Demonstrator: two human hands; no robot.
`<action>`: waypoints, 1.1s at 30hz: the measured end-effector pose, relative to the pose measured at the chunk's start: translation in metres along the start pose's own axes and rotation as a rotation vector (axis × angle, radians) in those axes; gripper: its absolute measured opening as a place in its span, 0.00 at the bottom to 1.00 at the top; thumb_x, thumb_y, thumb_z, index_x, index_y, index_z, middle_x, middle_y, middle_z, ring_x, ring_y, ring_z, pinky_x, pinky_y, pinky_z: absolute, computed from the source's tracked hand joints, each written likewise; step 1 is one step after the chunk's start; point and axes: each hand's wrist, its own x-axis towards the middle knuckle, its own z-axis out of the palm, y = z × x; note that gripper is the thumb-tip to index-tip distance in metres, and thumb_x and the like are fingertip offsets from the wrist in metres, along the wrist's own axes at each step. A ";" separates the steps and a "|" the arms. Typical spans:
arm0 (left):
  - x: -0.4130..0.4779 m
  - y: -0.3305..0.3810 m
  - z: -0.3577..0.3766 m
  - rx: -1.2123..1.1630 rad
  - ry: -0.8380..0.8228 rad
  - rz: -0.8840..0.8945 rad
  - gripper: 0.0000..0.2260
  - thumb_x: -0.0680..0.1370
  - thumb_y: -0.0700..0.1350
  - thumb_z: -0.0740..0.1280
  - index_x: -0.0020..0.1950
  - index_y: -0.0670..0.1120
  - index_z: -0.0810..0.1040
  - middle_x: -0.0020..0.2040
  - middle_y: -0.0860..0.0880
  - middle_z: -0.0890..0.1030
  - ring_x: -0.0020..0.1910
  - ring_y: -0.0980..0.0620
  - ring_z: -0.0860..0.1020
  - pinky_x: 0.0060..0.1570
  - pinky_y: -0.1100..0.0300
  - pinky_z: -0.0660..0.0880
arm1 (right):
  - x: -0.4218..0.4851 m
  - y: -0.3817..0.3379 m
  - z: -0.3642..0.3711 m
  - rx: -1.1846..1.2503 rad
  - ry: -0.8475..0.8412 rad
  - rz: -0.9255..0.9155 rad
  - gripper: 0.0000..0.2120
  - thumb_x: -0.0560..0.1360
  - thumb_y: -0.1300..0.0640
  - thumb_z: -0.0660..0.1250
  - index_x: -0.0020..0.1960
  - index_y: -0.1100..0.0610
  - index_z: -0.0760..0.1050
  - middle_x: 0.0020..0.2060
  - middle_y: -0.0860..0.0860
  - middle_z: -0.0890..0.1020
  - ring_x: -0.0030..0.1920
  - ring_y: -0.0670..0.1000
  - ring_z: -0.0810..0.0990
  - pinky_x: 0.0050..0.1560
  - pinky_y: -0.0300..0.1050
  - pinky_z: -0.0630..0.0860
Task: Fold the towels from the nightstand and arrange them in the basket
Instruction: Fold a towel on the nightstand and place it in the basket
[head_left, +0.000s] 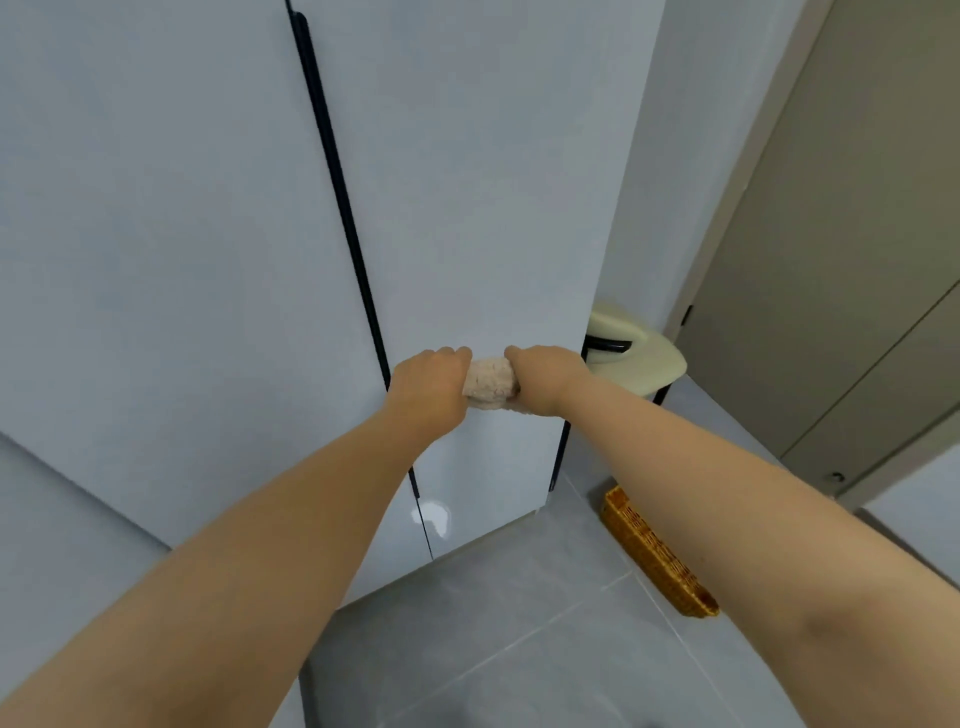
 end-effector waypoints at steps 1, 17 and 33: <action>0.012 0.005 0.005 -0.008 -0.011 0.011 0.08 0.75 0.41 0.63 0.53 0.44 0.71 0.46 0.47 0.76 0.39 0.49 0.70 0.35 0.56 0.66 | 0.006 0.012 0.005 -0.016 0.008 0.004 0.19 0.74 0.48 0.67 0.59 0.56 0.68 0.50 0.52 0.78 0.47 0.54 0.76 0.40 0.45 0.68; 0.265 0.224 0.137 -0.268 -0.097 0.314 0.07 0.75 0.45 0.64 0.51 0.44 0.73 0.46 0.47 0.78 0.45 0.43 0.78 0.40 0.53 0.72 | 0.051 0.325 0.080 -0.118 -0.011 0.326 0.16 0.74 0.62 0.62 0.60 0.60 0.64 0.50 0.56 0.78 0.50 0.57 0.76 0.39 0.47 0.64; 0.380 0.401 0.310 -1.018 -0.444 -0.218 0.07 0.71 0.35 0.69 0.46 0.44 0.76 0.42 0.46 0.76 0.42 0.51 0.73 0.38 0.62 0.70 | 0.061 0.544 0.224 0.513 -0.261 0.669 0.12 0.74 0.60 0.64 0.54 0.58 0.65 0.44 0.54 0.73 0.48 0.58 0.75 0.40 0.45 0.66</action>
